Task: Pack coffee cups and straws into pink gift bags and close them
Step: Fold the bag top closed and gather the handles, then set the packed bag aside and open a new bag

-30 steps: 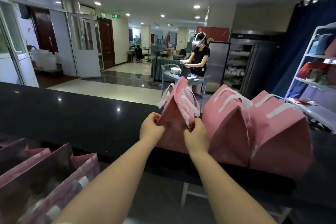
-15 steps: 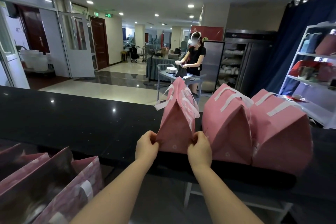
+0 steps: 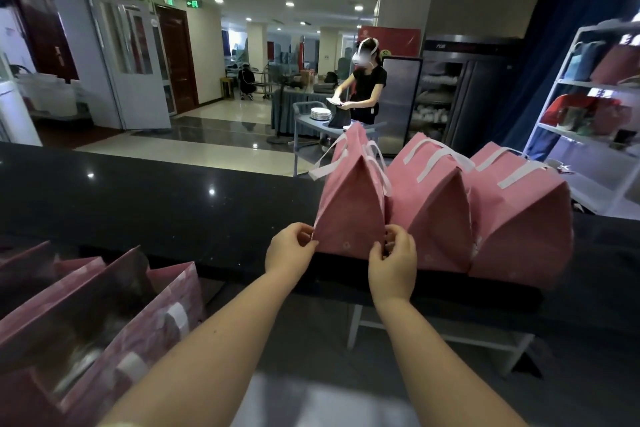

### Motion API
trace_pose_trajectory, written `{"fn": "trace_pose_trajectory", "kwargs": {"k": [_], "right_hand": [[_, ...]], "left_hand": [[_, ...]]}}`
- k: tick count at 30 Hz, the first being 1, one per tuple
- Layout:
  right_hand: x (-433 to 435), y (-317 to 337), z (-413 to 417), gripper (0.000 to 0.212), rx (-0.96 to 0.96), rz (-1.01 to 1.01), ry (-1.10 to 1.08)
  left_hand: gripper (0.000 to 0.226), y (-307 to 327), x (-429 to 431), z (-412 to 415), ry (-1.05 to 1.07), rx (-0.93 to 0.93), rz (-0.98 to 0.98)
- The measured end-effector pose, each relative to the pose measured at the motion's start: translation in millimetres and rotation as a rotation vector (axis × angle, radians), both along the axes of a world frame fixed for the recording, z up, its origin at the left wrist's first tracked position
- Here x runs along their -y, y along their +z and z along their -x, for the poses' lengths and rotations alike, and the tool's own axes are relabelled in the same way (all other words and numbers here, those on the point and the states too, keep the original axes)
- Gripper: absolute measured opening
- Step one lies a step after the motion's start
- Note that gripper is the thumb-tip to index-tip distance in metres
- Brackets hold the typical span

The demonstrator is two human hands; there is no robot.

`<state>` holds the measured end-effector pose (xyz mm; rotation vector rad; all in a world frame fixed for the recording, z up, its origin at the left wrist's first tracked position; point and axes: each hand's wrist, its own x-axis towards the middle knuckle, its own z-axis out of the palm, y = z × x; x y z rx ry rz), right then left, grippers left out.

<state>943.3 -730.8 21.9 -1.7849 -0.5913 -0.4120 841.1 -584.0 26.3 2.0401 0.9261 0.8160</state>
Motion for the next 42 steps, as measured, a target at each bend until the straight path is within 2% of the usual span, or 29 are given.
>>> {"fn": "trace_pose_trajectory", "kwargs": {"k": [3,6,10,15,22,27,30,32,35,39,40,42], "right_hand": [[-9.8,12.2,12.6,0.026,0.079,-0.014,0.158],[-32.5,28.2,29.6,0.027,0.053,0.078,0.39],[-72.0,47.9,66.7,0.027,0.024,0.161,0.654],[-117.8,60.6,140.7,0.027,-0.004,0.223,0.927],[-177.4,42.4,254.2,0.025,-0.068,0.333,1.159],[-233.6,26.3,308.4,0.019,0.043,0.429,1.125],[-271.2,24.5,324.6,0.02,0.177,0.543,1.025],[-296.1,24.4,328.9,0.024,0.289,0.754,0.921],[-322.1,23.1,328.7,0.029,0.348,1.044,0.83],[-338.8,17.2,327.0,0.029,0.216,0.992,0.873],[-342.0,16.7,327.6,0.027,0.207,0.975,0.867],[-346.1,15.4,329.4,0.024,0.206,0.972,0.847]], "left_hand": [[0.026,16.8,-2.9,20.4,0.01,-0.031,-0.121],[0.03,39.2,-11.5,53.1,0.048,-0.093,-0.246],[0.032,61.9,-28.3,124.0,0.225,-0.121,-0.359],[0.029,62.0,-46.2,241.5,0.477,-0.176,-0.348],[0.027,39.8,-58.1,377.9,0.781,-0.201,-0.313],[0.021,11.1,-85.0,442.5,0.784,-0.246,-0.255],[0.026,-12.1,-98.3,464.7,0.694,-0.304,-0.321],[0.036,-29.2,-104.9,470.2,0.615,-0.33,-0.388],[0.036,-46.9,-122.1,476.8,0.555,-0.2,-0.391],[0.015,-48.4,-153.7,486.7,0.52,-0.071,-0.342],[0.016,-48.0,-160.8,489.8,0.49,-0.061,-0.344],[0.032,-48.7,-168.6,496.9,0.409,-0.061,-0.334]]}}
